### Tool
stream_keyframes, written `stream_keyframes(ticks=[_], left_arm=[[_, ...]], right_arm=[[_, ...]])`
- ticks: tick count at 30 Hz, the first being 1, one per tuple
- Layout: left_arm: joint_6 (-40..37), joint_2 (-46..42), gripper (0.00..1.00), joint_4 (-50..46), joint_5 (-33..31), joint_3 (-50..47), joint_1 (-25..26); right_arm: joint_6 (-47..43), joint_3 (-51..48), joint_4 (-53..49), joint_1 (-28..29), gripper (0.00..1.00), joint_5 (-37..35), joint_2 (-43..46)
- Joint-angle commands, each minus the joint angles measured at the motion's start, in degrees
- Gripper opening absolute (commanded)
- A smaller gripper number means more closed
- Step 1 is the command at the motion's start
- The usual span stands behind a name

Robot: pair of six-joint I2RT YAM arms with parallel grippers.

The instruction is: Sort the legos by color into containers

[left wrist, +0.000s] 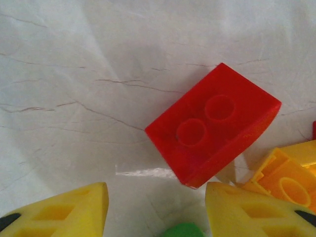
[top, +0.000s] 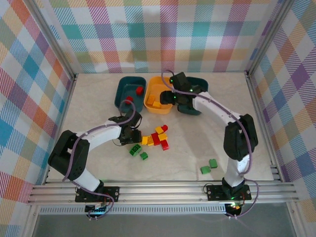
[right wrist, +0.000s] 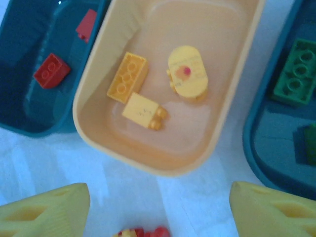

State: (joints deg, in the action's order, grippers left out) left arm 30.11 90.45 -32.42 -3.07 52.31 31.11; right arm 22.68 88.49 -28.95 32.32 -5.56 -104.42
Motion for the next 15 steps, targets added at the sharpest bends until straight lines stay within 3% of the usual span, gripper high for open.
stream_keyframes(ticks=[1, 7, 15], left_arm=[[-1.5, 1.3, 0.56, 0.9, 0.1, 1.9, 0.9], [-2.7, 4.6, 0.58, 2.3, 0.7, 5.1, 1.2], [-4.4, 9.4, 0.56, -1.6, -4.3, 12.2, 1.2]], right_arm=[[1.5, -6.4, 2.2, -0.2, 0.75, -0.6, 3.8], [2.7, -14.7, 2.7, -0.2, 0.75, -1.4, 8.4], [3.3, -18.0, 2.3, -0.3, 0.75, -1.8, 12.5]])
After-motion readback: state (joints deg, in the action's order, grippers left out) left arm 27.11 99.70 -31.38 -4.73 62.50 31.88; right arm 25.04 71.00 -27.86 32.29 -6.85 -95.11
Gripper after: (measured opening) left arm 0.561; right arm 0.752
